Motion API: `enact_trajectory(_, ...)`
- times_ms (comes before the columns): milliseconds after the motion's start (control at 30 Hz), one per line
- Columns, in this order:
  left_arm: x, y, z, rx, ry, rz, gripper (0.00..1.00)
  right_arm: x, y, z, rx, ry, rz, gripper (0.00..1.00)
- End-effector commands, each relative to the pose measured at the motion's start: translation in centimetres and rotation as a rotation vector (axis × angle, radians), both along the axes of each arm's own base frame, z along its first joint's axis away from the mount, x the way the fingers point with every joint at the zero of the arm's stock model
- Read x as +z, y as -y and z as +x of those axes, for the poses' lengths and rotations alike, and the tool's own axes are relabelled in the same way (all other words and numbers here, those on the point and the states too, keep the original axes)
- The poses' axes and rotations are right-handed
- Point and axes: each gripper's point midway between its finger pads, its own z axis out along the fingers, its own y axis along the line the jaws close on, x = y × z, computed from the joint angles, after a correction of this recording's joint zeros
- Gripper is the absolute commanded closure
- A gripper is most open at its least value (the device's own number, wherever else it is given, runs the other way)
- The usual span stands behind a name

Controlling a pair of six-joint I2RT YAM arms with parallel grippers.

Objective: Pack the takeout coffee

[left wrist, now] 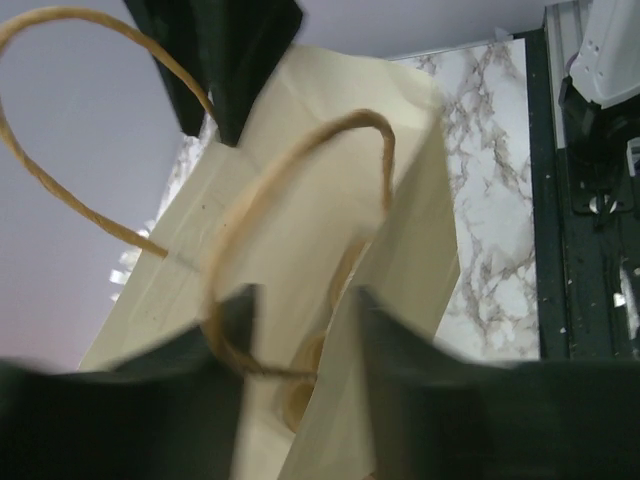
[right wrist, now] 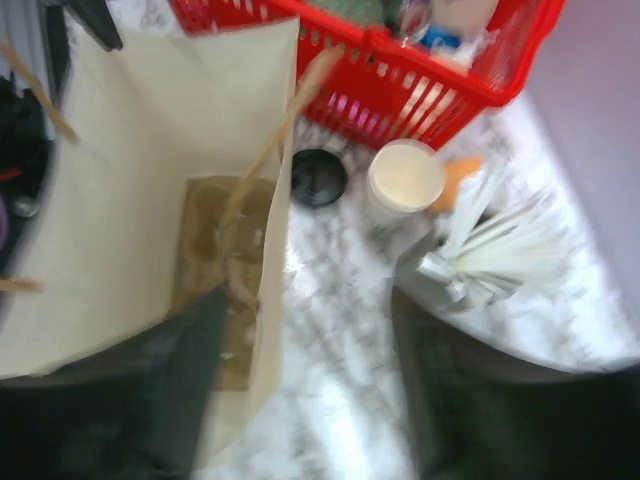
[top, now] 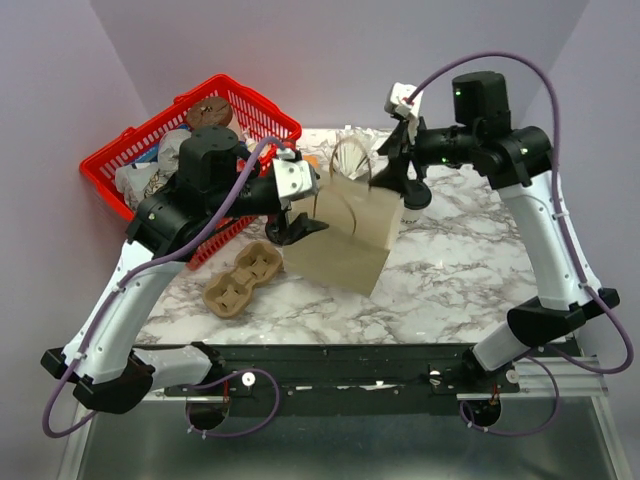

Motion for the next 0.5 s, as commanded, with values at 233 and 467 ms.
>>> enact_trajectory(233,-5.8,-2.4,-1.0,0.057,-0.018,0.102,0.02,-2.3,1.3,0.9,-0.099,-0.085,-0.082,0.00)
enact_trajectory(467,-4.4,-2.7,0.0,0.129,-0.005,0.059,0.01,-4.3,0.9,0.7,-0.062,-0.128,-0.100,0.00)
